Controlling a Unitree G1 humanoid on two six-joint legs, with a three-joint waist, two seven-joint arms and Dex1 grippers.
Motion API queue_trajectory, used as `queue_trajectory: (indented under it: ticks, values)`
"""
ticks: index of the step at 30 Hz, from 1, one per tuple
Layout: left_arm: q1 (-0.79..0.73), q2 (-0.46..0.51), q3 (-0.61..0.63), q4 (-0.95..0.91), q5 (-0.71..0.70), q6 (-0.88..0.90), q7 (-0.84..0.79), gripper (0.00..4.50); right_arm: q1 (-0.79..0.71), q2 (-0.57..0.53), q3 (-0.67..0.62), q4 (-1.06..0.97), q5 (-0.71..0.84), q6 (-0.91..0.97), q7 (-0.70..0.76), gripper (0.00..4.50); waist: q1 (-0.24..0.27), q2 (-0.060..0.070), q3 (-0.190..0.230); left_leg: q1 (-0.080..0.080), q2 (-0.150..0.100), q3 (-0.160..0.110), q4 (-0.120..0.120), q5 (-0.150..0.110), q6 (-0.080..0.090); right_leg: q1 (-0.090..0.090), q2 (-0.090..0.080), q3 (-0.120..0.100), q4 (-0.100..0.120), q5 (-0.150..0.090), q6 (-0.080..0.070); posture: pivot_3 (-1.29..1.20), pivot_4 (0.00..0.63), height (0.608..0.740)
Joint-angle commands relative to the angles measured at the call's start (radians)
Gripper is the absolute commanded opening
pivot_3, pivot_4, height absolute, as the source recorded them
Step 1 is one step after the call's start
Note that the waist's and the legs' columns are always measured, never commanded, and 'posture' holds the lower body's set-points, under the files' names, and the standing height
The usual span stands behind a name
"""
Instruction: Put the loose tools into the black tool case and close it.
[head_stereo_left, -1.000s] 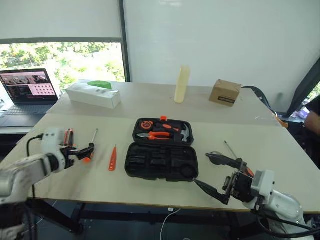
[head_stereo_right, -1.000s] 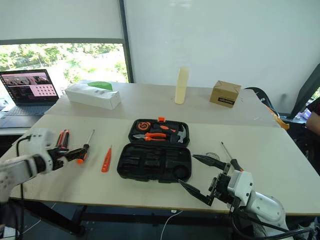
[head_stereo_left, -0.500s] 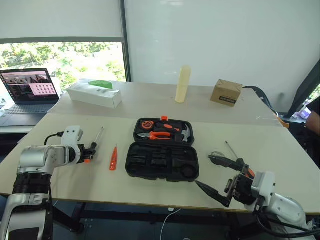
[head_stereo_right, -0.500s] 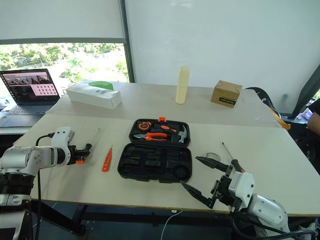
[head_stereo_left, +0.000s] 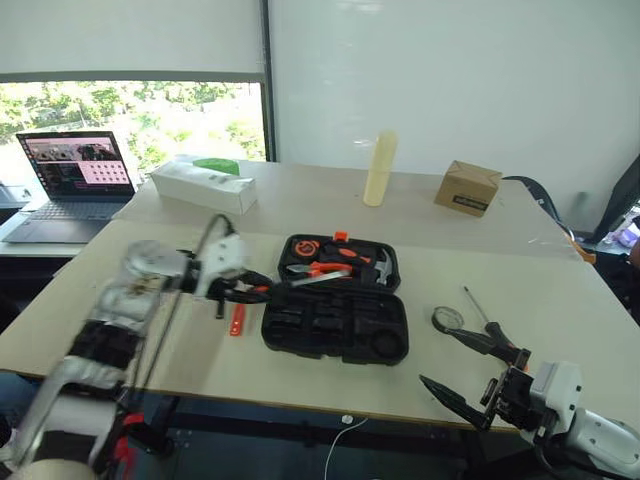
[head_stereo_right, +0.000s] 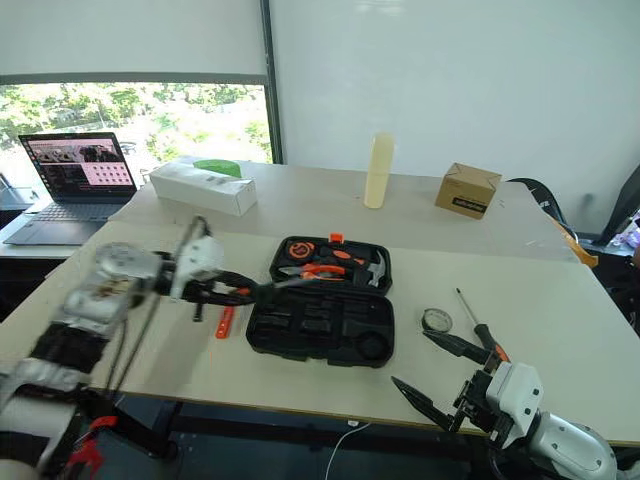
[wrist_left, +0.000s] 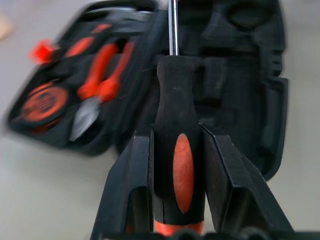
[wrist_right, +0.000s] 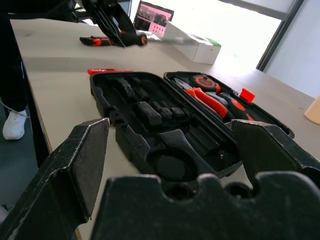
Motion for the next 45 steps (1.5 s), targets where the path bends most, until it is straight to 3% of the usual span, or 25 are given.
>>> queue_trajectory:
  ticks: [1,6,14,28,32,34,38,43,45]
  values:
    - [-0.097,-0.049,-0.049,0.105,0.117,-0.076,0.040,0.85,0.010,0.005,-0.024,-0.029,0.013,-0.027,-0.008,4.50,-0.009,0.000,0.000,0.000,0.000,0.000,0.000,0.000,0.001,0.000,0.000,0.001,0.000,0.000,0.001,0.00,0.150,0.740]
    - [-0.172,-0.104,-0.115,0.263,0.259,-0.124,0.121,0.85,0.023,0.016,-0.016,-0.046,0.003,-0.029,-0.024,4.50,-0.018,0.000,0.000,0.000,-0.001,-0.001,0.001,-0.001,0.002,0.000,0.000,0.003,0.000,-0.001,0.004,0.00,0.150,0.740]
    - [-0.223,-0.202,-0.115,0.356,0.305,-0.180,0.133,0.85,0.029,0.031,0.006,-0.073,-0.013,-0.023,-0.054,4.50,-0.013,0.000,0.000,-0.001,-0.002,-0.002,0.001,-0.003,0.005,0.000,-0.002,0.002,-0.001,-0.002,0.005,0.00,0.150,0.740]
    - [-0.236,-0.231,-0.099,0.381,0.378,-0.131,0.211,0.85,0.043,0.038,0.023,-0.100,-0.021,-0.019,-0.086,4.50,-0.013,0.000,0.000,0.000,-0.001,-0.004,0.001,-0.003,0.005,0.000,-0.002,0.003,0.000,-0.002,0.005,0.00,0.150,0.740]
    - [-0.230,-0.219,-0.115,0.362,0.384,-0.146,0.164,0.85,0.040,0.036,0.028,-0.103,-0.019,-0.017,-0.089,4.50,-0.013,0.000,0.000,0.000,-0.001,-0.004,0.002,-0.003,0.005,0.000,-0.002,0.003,0.000,-0.002,0.005,0.00,0.150,0.740]
    - [-0.229,-0.223,-0.104,0.349,0.374,-0.140,0.166,1.85,0.039,0.034,0.028,-0.102,-0.018,-0.016,-0.089,4.50,-0.013,0.000,0.000,0.000,-0.001,-0.004,0.002,-0.003,0.005,0.000,-0.002,0.003,0.000,-0.002,0.005,0.00,0.150,0.740]
    - [-0.241,-0.242,-0.038,0.309,0.304,-0.209,0.187,3.04,0.038,0.028,0.029,-0.102,-0.015,-0.012,-0.086,4.50,-0.010,0.000,0.000,0.000,-0.002,-0.004,0.002,-0.003,0.005,0.001,-0.002,0.003,0.000,-0.002,0.005,0.00,0.150,0.740]
    - [-0.228,-0.238,0.023,0.271,0.228,-0.262,0.167,3.04,0.043,0.023,0.028,-0.104,-0.011,-0.010,-0.080,4.50,-0.012,0.000,0.000,-0.001,-0.002,-0.006,0.003,-0.004,0.006,0.000,-0.002,0.004,0.000,-0.002,0.006,0.00,0.150,0.740]
    - [-0.206,-0.232,0.032,0.291,0.221,-0.253,0.166,2.51,0.043,0.023,0.032,-0.108,-0.014,-0.007,-0.085,4.50,-0.013,0.000,0.000,-0.001,-0.002,-0.005,0.002,-0.004,0.006,0.000,-0.002,0.004,0.000,-0.002,0.006,0.00,0.150,0.740]
